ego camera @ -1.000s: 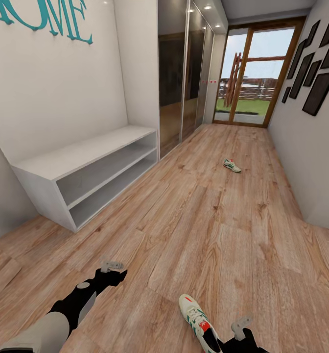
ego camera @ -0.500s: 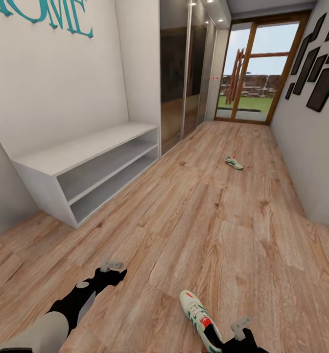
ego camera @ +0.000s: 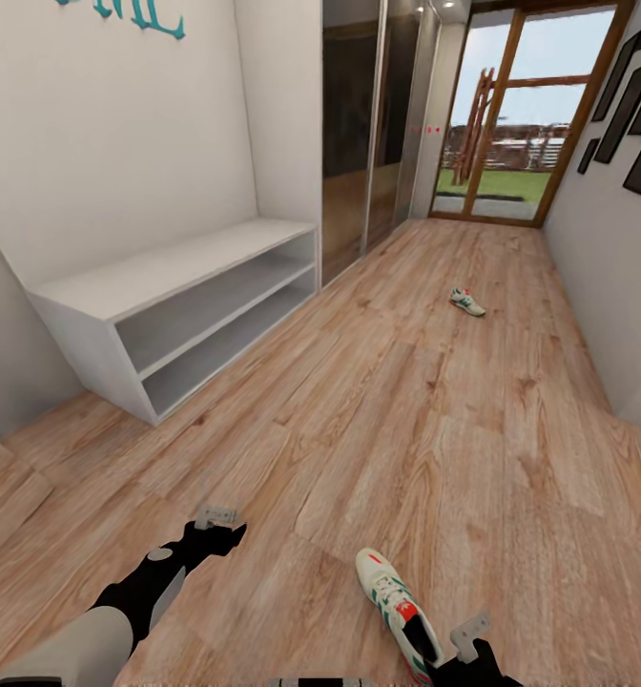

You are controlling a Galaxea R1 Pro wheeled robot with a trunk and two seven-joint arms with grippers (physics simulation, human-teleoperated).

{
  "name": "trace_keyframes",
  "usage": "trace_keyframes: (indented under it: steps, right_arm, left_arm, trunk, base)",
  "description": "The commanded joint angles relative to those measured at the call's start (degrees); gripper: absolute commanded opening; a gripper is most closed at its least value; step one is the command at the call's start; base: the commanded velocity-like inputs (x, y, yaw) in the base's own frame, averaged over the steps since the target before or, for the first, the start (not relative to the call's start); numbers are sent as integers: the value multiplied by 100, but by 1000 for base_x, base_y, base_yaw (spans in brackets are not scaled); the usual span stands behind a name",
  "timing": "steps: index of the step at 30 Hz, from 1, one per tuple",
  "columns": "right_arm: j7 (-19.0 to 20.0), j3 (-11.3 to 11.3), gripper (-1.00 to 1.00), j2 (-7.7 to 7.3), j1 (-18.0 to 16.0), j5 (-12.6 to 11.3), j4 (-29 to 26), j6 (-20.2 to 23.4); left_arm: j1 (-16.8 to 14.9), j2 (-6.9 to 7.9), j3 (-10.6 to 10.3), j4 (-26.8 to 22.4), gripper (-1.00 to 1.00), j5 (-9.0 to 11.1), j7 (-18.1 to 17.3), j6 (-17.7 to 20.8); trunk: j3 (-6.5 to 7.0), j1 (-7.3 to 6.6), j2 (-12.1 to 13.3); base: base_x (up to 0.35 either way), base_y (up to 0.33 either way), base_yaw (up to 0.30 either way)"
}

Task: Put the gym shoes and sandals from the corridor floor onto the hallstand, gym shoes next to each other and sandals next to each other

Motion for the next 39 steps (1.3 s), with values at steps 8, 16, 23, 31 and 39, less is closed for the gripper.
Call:
trace_keyframes:
  steps: [8,16,23,31,39]
  right_arm:
    - [36,-41,100,2,-2,36,1,-21]
    - [36,-41,100,2,-2,35,1,-21]
    - [36,-41,100,2,-2,34,1,-21]
    - [36,-41,100,2,-2,33,1,-21]
    - [30,-41,100,2,-2,33,1,-21]
  left_arm:
    - [0,12,-3,-6,100,-22,-16,-32]
    - [-5,14,-3,-15,100,-21,-13,-33]
    - [-11,22,-2,-17,100,-18,-9,-28]
    - [-12,13,-2,-17,100,-17,-9,-27]
    - [-5,8,-2,-17,100,-17,-13,-33]
  trunk:
    - [-119,6,-6]
    - [-128,6,-6]
    - [-284,24,-16]
    - [-462,45,-26]
    - [-595,60,-34]
  base:
    - [0,0,25]
    - [0,0,3]
    - [0,0,0]
    - [0,0,0]
    - [0,0,0]
